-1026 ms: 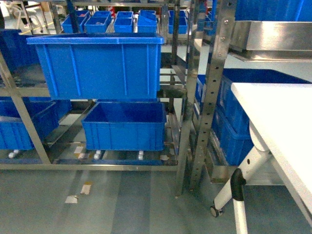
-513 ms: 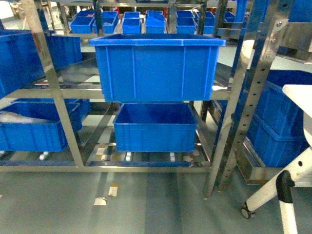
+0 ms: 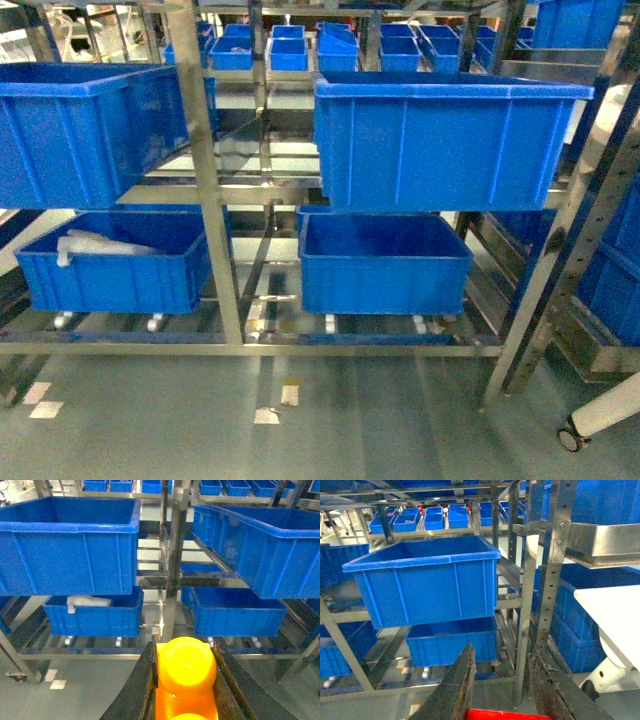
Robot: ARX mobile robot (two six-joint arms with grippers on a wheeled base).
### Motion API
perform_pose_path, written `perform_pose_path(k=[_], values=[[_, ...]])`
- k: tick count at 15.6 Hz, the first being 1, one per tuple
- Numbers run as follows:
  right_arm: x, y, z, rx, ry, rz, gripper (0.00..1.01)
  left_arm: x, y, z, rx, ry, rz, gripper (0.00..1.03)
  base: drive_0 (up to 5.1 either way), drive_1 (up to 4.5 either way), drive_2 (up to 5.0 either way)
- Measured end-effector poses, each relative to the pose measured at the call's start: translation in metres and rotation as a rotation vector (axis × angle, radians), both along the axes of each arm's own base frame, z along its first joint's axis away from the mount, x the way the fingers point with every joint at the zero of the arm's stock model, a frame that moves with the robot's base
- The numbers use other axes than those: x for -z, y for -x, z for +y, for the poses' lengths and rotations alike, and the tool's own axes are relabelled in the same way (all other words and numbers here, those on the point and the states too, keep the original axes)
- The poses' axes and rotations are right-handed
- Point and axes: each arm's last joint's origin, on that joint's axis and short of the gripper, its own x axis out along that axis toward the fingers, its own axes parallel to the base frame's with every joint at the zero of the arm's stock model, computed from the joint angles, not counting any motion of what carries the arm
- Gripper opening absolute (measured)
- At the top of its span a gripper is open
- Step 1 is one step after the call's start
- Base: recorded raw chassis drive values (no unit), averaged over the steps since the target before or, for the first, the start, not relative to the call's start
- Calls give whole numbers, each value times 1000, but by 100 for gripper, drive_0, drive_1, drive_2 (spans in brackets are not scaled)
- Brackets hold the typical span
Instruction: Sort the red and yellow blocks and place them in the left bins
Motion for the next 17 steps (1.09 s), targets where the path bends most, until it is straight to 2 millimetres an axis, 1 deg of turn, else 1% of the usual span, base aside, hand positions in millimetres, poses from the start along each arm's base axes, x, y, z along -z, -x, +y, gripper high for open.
perform_pose_path(k=[3, 7, 17], values=[[0, 0, 0, 0, 0, 2, 28, 0, 0, 0, 0, 0, 0, 22, -462, 243, 243], [0, 0, 1, -10, 0, -3, 28, 0, 0, 0, -4, 6, 0, 22, 0, 0, 0], [0, 0, 1, -6, 0, -2, 28, -1, 0, 0, -2, 7, -3, 22, 3, 423, -418]])
